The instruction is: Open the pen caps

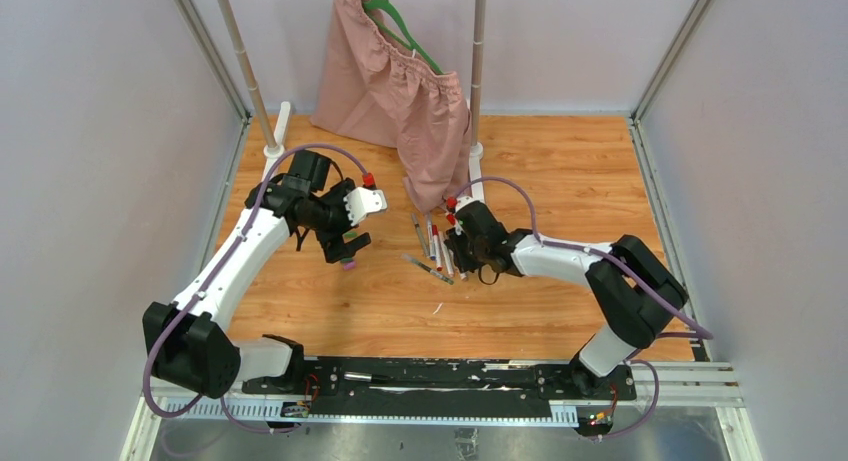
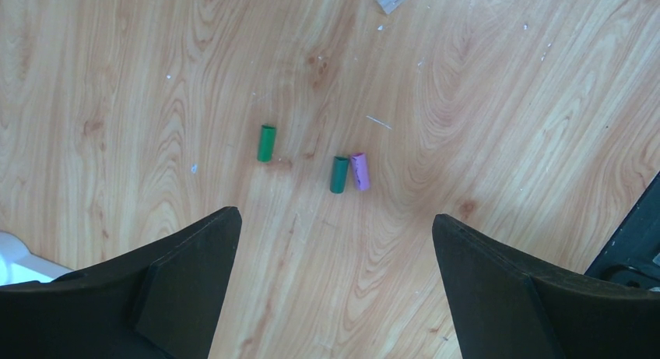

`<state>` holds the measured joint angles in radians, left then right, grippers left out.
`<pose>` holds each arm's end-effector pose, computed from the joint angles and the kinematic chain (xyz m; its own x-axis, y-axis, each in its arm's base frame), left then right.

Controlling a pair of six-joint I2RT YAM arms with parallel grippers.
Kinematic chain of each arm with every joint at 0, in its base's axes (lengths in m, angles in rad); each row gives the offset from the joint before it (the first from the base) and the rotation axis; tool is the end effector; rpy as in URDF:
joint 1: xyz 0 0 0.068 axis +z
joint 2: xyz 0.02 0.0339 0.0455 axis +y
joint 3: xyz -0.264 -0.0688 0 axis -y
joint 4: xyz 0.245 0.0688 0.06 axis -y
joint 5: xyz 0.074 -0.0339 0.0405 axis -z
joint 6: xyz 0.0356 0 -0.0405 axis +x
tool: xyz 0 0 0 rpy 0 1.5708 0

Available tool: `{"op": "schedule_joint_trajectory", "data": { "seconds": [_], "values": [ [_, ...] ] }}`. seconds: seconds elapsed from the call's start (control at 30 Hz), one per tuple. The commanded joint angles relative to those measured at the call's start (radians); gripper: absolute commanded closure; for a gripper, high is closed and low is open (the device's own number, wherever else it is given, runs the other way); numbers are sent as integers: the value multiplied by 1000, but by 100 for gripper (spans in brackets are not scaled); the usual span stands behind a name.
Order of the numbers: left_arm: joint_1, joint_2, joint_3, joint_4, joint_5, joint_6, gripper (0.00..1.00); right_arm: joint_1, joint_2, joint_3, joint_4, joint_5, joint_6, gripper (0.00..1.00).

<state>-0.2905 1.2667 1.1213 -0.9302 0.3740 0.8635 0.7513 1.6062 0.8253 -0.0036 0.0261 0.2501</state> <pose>0.2291 -0.0821 0.2950 -0.2187 0.8039 -0.5531 0.9221 0.3556 0.1523 0.2368 0.2199 0.1701 -0.6658 -0.2833 -0.6903 -0.5203 0.8394 0.1573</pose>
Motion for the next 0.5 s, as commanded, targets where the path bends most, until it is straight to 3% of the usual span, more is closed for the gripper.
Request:
{"op": "schedule_joint_trajectory", "data": {
  "seconds": [0.0,0.47],
  "values": [
    [-7,-18,-11,-13,12,8,1,-16,-45,-20,-28,-11,5,66],
    [-8,-17,-9,-13,7,8,1,-33,-31,-45,-31,-3,5,74]
  ]
}}
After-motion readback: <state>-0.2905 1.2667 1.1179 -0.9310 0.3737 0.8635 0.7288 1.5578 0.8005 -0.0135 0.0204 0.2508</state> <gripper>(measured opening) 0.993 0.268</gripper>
